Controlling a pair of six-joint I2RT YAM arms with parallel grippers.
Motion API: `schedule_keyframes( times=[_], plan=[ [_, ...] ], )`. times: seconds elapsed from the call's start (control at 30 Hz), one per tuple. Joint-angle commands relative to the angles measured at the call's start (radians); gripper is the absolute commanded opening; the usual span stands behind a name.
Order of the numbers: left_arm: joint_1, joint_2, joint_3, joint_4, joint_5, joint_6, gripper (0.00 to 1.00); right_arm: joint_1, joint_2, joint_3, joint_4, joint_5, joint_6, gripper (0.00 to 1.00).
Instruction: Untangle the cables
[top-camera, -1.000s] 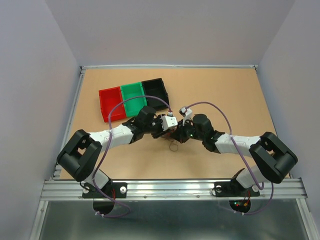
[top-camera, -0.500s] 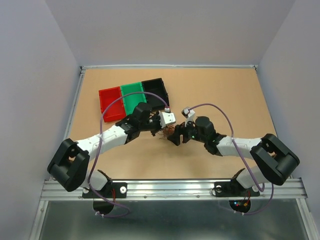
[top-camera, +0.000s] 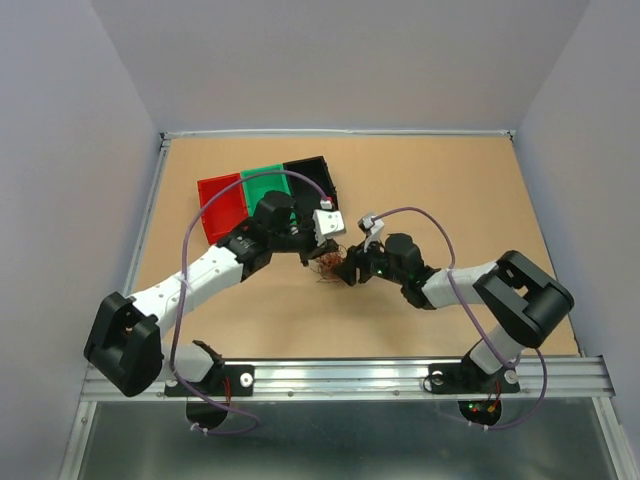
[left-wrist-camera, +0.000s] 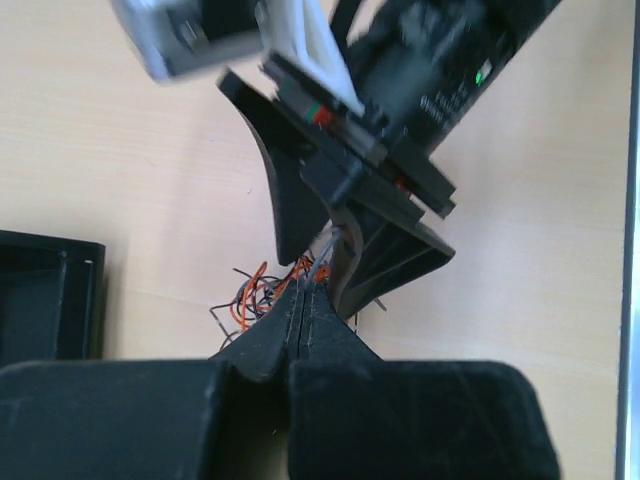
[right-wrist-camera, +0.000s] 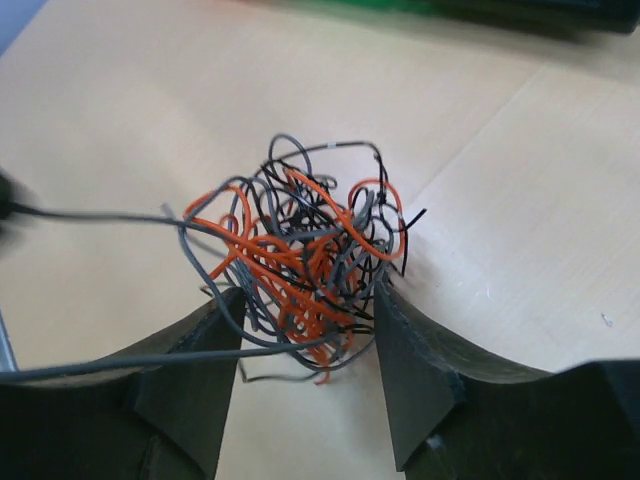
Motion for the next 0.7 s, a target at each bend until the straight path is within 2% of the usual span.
schedule_keyframes(
  times=[0.0,0.07,0.1,0.13,0.23,0.3,0.33,0.4,0.43,0.5,0.57,0.67],
  plan=[
    [0.013,-0.089,0.149,0.029,0.029,-0.076,0.0,0.01,0.099,0.073,0.073,0.013,0.002,0.57],
    [0.013,-0.101,0.254,0.015,0.009,-0.132,0.0,0.01,0.154,0.112,0.081,0.036,0.022,0.52],
    [0.016,-0.104,0.299,0.008,0.009,-0.15,0.0,0.01,0.169,0.12,0.092,0.036,0.033,0.47],
    [0.016,-0.106,0.343,0.0,0.002,-0.19,0.0,0.01,0.183,0.132,0.099,0.058,0.042,0.37],
    [0.016,-0.103,0.561,-0.047,-0.062,-0.24,0.0,0.01,0.203,0.136,0.113,0.14,0.075,0.27],
    [0.014,-0.109,0.714,-0.064,-0.211,-0.277,0.0,0.01,0.185,0.113,0.113,0.205,0.104,0.15],
    [0.014,-0.11,0.761,-0.066,-0.362,-0.291,0.0,0.009,0.174,0.099,0.113,0.279,0.114,0.11],
    [0.017,-0.103,0.902,-0.08,-0.554,-0.322,0.0,0.005,0.144,0.053,0.112,0.401,0.144,0.08],
    [0.022,-0.098,0.946,-0.089,-0.771,-0.333,0.0,0.004,0.11,0.039,0.112,0.429,0.168,0.07],
    [0.059,-0.09,1.041,-0.107,-0.932,-0.348,0.0,-0.02,0.056,-0.013,0.11,0.488,0.194,0.03],
    [0.091,-0.096,1.068,-0.117,-0.983,-0.342,0.0,-0.044,0.022,-0.049,0.11,0.521,0.236,0.01],
    [0.164,-0.095,1.034,-0.136,-0.911,-0.316,0.0,-0.09,-0.048,-0.108,0.105,0.547,0.245,0.01]
  ],
)
